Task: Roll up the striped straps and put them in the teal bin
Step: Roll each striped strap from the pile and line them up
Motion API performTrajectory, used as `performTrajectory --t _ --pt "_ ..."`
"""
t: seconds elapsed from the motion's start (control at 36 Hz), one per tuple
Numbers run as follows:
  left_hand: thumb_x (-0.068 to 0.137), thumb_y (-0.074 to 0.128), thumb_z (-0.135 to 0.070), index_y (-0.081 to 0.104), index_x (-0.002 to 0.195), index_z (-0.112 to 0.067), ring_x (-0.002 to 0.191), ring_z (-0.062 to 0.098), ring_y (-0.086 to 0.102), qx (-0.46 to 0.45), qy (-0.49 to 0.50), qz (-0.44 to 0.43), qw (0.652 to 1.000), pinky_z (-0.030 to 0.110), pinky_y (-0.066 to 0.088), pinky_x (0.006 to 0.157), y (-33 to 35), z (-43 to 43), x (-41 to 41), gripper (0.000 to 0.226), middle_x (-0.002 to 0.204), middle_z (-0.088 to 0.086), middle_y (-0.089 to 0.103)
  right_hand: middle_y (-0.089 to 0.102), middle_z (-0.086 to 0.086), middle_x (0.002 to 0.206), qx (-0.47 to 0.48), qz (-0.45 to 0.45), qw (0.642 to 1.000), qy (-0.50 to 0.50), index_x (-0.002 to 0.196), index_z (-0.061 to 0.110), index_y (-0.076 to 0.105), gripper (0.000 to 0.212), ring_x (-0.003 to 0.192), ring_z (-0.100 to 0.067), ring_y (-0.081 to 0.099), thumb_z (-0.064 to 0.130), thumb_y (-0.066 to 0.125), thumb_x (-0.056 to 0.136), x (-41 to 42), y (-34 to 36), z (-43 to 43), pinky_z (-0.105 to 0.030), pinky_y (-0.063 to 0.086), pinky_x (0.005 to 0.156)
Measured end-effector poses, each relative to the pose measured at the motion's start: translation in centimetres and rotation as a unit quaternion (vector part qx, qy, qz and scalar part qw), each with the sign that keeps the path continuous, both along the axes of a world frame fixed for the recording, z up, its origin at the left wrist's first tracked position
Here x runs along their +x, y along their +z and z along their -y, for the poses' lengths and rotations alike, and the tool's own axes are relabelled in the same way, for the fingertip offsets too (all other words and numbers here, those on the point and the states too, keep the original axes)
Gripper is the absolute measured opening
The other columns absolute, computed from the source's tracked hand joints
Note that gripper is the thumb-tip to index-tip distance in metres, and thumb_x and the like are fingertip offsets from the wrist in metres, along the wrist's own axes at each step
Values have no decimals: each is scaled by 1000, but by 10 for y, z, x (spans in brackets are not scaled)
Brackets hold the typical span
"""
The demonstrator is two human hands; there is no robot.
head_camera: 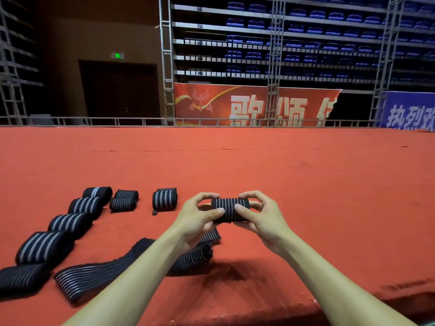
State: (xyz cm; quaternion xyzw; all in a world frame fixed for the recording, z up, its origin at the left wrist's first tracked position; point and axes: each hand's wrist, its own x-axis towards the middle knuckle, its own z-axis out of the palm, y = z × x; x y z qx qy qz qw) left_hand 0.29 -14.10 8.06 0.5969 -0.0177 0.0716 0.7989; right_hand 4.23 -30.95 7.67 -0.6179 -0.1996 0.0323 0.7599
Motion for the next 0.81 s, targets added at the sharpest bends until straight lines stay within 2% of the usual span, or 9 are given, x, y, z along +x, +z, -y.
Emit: performTrajectory --t 0.08,0.22,0.33,0.47,0.56,0.64,0.69,0.75,0.81 --pt "90 65 2 62 107 -5 99 39 66 -2 9 -23 1000 50 55 92 -2 -10 3 20 107 25 64 64 -13 103 -8 13 1000 3 95 8 62 21 87 -27 67 -7 70 83 5 -1 -10 -41 61 76" --pt "91 62 4 62 105 -3 87 33 70 21 33 -33 999 38 62 74 -5 -38 15 16 98 23 64 62 -14 109 -20 8 1000 10 98 9 63 30 88 -24 68 -11 73 79 18 -8 -37 -43 61 78" --pt "88 62 10 63 101 -4 86 29 69 50 63 -25 996 41 60 81 -10 -69 26 19 96 18 62 64 -15 104 -42 -12 999 23 101 8 64 28 86 -27 70 -8 74 80 34 -13 -67 -46 60 82" --pt "86 64 12 64 103 -2 88 30 66 84 105 -33 990 40 61 80 -24 -122 45 22 96 16 58 62 -17 102 -97 -20 994 56 101 8 65 27 83 -28 69 -5 76 79 65 -21 -117 -42 62 75" --pt "85 66 12 65 100 -4 89 29 67 120 124 -48 984 37 62 76 -37 -158 59 22 99 19 60 59 -13 98 -130 -20 989 71 101 8 63 30 75 -25 66 -7 75 79 85 -34 -153 -33 61 64" --pt "84 67 11 65 97 -6 83 28 66 160 135 -67 976 42 60 78 -53 -186 75 21 97 19 61 60 -16 101 -165 -17 983 81 105 7 61 34 76 -25 65 -7 76 78 107 -52 -185 -32 61 61" --pt "85 68 9 65 95 -9 75 24 63 196 143 -79 967 39 55 69 -62 -202 85 20 90 14 60 61 -14 101 -198 0 977 81 108 7 61 36 74 -20 65 -4 77 78 123 -63 -203 -27 58 56" --pt "85 69 8 65 94 -10 73 25 59 214 151 -86 961 35 49 64 -71 -214 96 20 87 12 60 61 -10 101 -221 19 972 82 107 10 62 36 75 -17 64 0 79 78 138 -73 -218 -26 57 56" --pt "85 69 7 66 96 -9 75 26 60 219 160 -92 958 36 51 65 -78 -223 108 20 88 11 60 61 -9 100 -244 37 966 76 105 14 62 35 78 -19 64 2 80 77 154 -82 -230 -32 60 62"
